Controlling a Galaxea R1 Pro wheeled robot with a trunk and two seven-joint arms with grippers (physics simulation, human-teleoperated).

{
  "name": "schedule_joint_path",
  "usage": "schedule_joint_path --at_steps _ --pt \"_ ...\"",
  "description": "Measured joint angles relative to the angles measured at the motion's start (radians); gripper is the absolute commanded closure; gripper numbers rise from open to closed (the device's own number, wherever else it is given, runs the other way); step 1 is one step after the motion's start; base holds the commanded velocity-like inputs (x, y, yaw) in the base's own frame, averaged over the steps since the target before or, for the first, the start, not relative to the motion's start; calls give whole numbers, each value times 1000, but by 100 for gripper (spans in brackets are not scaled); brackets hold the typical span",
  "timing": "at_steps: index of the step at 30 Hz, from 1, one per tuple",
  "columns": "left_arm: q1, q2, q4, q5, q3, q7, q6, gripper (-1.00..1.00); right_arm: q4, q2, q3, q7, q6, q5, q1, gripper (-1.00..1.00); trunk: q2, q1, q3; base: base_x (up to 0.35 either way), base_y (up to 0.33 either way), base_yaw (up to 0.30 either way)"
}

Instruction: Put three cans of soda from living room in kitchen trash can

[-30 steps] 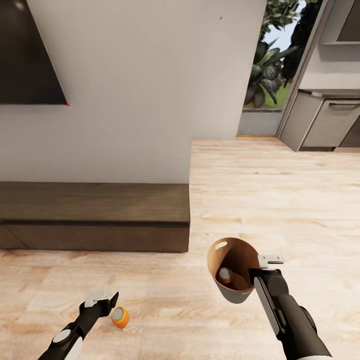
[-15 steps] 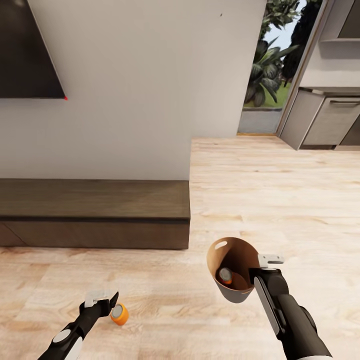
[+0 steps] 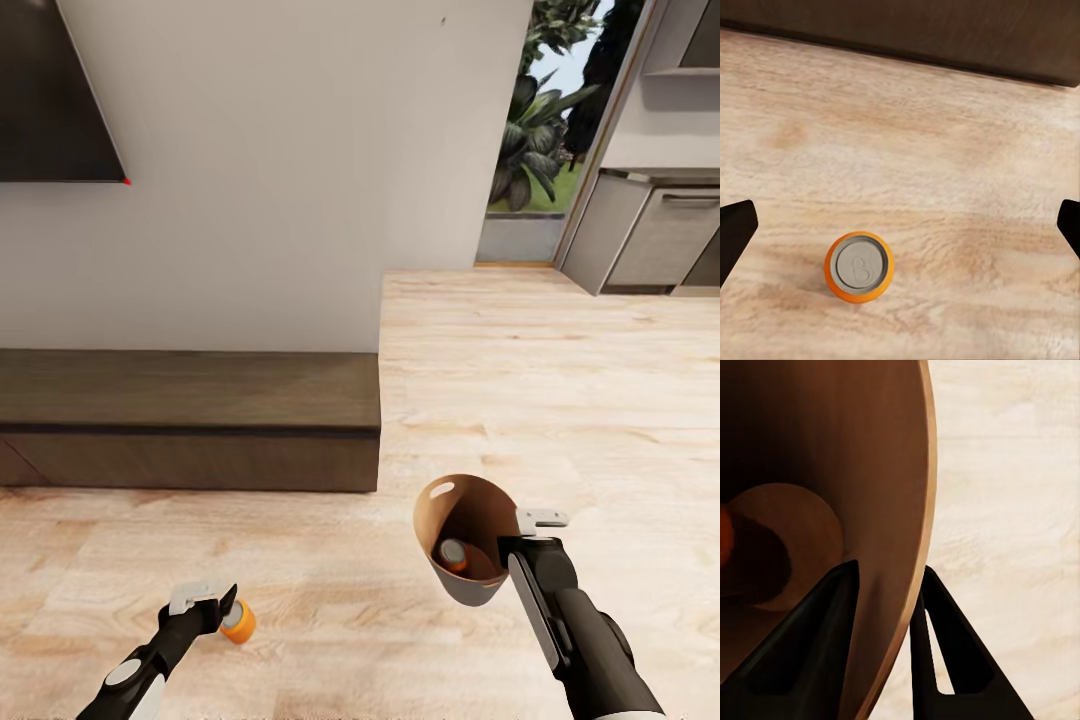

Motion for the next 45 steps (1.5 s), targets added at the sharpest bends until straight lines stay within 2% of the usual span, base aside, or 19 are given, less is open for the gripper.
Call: schedule_joint_path --at_steps 15,23,33,45 --pt "0 0 0 0 0 0 0 -100 -10 0 0 0 0 1 0 100 -105 58 -64 0 0 0" --pt "0 0 0 0 0 0 0 -100 -12 0 0 0 0 0 0 100 -105 58 -74 0 0 0" --pt "0 1 0 0 0 0 0 -100 -33 0 0 0 0 4 -1 100 -105 58 -76 143 0 0" --pt "0 0 0 0 0 0 0 -100 -62 -1 0 -1 -1 3 -11 100 -105 58 -76 25 0 0"
